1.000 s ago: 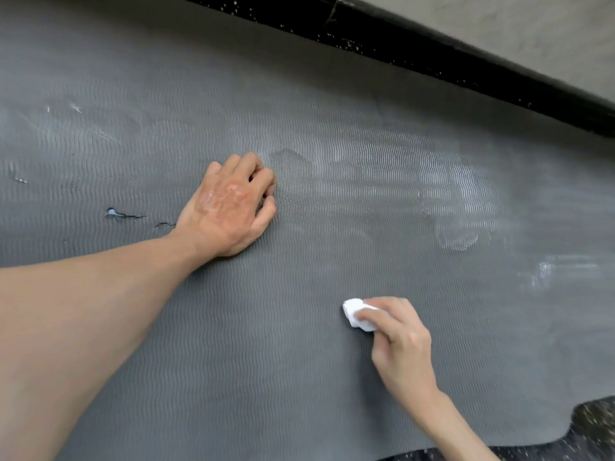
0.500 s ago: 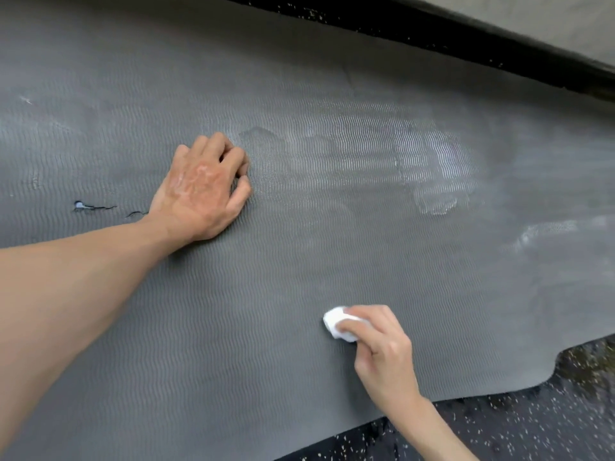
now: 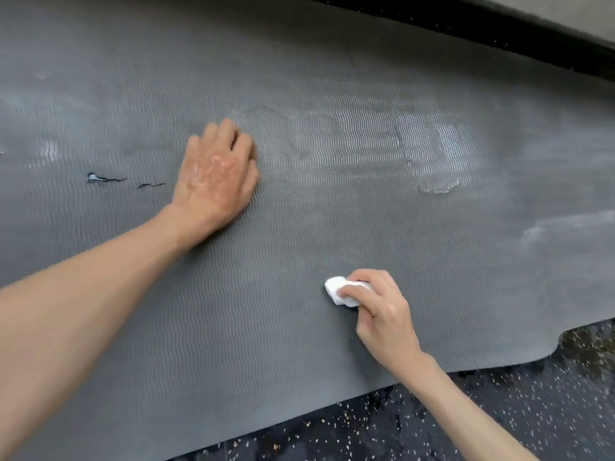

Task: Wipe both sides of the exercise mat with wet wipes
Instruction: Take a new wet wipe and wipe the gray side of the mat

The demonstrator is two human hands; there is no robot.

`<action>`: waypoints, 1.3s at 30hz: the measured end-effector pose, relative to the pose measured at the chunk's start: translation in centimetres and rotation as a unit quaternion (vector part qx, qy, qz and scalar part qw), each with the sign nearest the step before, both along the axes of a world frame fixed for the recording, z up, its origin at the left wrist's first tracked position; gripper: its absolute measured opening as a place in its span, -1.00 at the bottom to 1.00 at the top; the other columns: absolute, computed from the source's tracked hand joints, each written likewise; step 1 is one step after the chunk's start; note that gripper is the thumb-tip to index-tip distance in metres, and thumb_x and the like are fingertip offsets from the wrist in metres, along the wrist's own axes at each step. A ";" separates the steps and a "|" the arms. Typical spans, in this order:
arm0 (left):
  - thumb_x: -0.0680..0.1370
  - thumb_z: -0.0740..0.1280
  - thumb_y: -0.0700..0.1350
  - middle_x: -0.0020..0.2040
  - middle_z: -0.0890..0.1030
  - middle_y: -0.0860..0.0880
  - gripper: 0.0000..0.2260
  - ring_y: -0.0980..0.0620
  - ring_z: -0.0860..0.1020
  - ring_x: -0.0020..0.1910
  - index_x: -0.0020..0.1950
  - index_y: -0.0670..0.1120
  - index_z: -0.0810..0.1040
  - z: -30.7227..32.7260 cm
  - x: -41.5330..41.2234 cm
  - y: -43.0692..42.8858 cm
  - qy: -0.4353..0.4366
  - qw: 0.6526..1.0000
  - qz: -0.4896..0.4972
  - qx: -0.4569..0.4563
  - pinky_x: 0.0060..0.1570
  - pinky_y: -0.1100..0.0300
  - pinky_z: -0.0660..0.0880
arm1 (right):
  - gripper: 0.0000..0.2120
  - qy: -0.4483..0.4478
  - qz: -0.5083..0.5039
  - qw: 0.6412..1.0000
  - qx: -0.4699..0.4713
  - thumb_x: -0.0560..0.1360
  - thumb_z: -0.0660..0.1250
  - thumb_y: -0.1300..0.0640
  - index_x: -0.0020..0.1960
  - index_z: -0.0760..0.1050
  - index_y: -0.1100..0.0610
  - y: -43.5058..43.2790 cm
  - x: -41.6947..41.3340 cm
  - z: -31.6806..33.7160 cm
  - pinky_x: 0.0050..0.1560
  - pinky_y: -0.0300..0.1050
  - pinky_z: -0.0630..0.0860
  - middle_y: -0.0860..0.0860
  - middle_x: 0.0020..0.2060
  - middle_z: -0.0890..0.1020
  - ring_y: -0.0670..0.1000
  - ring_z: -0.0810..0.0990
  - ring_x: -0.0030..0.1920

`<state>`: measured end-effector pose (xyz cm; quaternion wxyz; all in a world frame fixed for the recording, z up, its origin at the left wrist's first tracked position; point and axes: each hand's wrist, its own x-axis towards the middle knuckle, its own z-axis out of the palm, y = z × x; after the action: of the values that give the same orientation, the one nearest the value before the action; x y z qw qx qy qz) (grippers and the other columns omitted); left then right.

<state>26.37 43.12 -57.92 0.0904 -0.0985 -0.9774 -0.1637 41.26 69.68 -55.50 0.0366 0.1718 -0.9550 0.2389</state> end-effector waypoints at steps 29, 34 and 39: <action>0.58 0.18 -0.02 -0.17 0.46 -0.01 -0.84 -0.02 0.39 -0.24 -0.02 -0.05 0.50 0.1 6.7 7.4 -0.086 0.996 -0.037 -0.009 -0.26 0.07 0.22 | -0.68 -0.076 0.048 0.990 0.112 0.34 0.06 0.24 0.07 0.32 0.04 0.6 -12.0 -1.0 -0.05 0.03 0.29 0.07 0.09 0.34 0.13 0.33 -0.03; 0.58 0.15 -0.02 -0.16 0.46 -0.01 -0.83 -0.01 0.33 -0.22 -0.02 -0.05 0.48 0.1 6.5 7.6 -0.080 0.996 -0.039 -0.025 -0.26 0.08 0.20 | -0.68 -0.075 0.054 0.988 0.127 0.33 0.06 0.22 0.07 0.31 0.06 0.7 -12.0 -1.2 -0.03 0.03 0.25 0.08 0.10 0.33 0.14 0.32 -0.01; 0.58 0.15 -0.01 -0.16 0.46 -0.03 -0.84 -0.04 0.34 -0.22 0.00 -0.06 0.45 0.1 6.8 7.8 -0.086 0.994 -0.041 -0.055 -0.26 0.06 0.21 | -0.69 -0.078 0.058 0.988 0.122 0.34 0.06 0.23 0.07 0.32 0.06 0.9 -11.9 -1.5 -0.03 0.02 0.22 0.08 0.11 0.32 0.13 0.31 0.00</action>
<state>33.14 50.92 -57.84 -0.0063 -0.1287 -0.9842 -0.1215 29.37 70.56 -57.04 -0.0733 0.2108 -0.9654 0.1351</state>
